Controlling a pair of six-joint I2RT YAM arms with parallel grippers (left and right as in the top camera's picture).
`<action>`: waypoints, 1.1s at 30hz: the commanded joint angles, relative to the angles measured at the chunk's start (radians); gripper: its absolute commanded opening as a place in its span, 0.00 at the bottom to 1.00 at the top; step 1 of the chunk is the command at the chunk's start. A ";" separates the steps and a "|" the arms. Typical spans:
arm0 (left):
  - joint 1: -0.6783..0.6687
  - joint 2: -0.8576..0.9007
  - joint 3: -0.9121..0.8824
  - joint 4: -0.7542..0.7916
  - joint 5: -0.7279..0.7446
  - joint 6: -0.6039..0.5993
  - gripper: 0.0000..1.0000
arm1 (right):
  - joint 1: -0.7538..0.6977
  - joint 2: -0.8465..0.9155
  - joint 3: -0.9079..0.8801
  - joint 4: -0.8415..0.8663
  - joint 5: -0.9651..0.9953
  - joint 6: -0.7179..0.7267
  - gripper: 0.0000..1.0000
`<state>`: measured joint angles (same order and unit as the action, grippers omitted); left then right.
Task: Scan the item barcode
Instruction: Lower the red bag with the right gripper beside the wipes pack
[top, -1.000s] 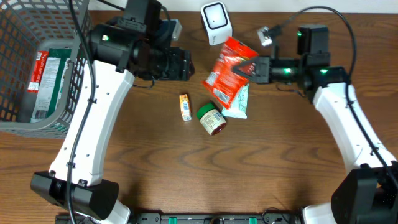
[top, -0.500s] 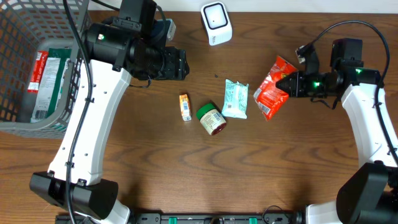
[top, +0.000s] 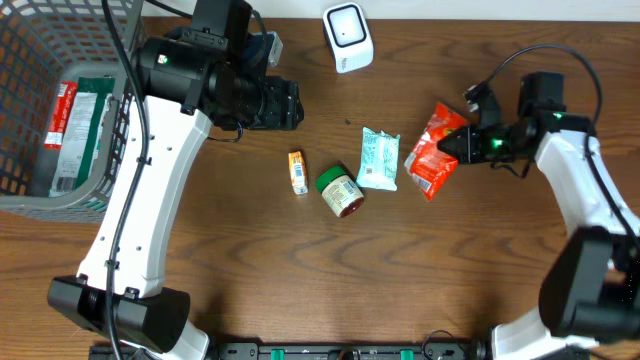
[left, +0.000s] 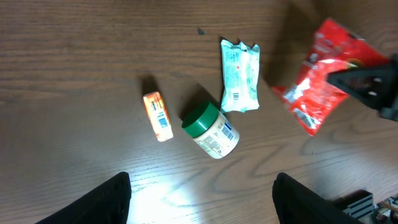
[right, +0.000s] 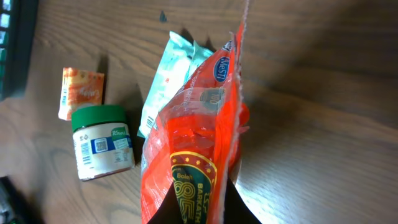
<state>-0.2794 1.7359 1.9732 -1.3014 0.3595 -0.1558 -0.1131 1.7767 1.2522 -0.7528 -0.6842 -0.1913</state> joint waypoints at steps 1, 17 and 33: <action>0.002 0.009 0.005 -0.003 -0.014 0.016 0.73 | -0.029 0.066 -0.010 0.017 -0.111 -0.034 0.01; 0.002 0.009 0.005 -0.003 -0.013 0.016 0.73 | -0.108 0.154 0.058 0.024 0.162 0.086 0.71; 0.002 0.009 0.005 -0.003 -0.071 0.017 0.73 | -0.012 0.152 0.302 -0.362 0.031 0.135 0.13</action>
<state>-0.2794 1.7359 1.9732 -1.3014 0.3450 -0.1555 -0.1474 1.9415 1.5799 -1.1088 -0.5922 -0.0624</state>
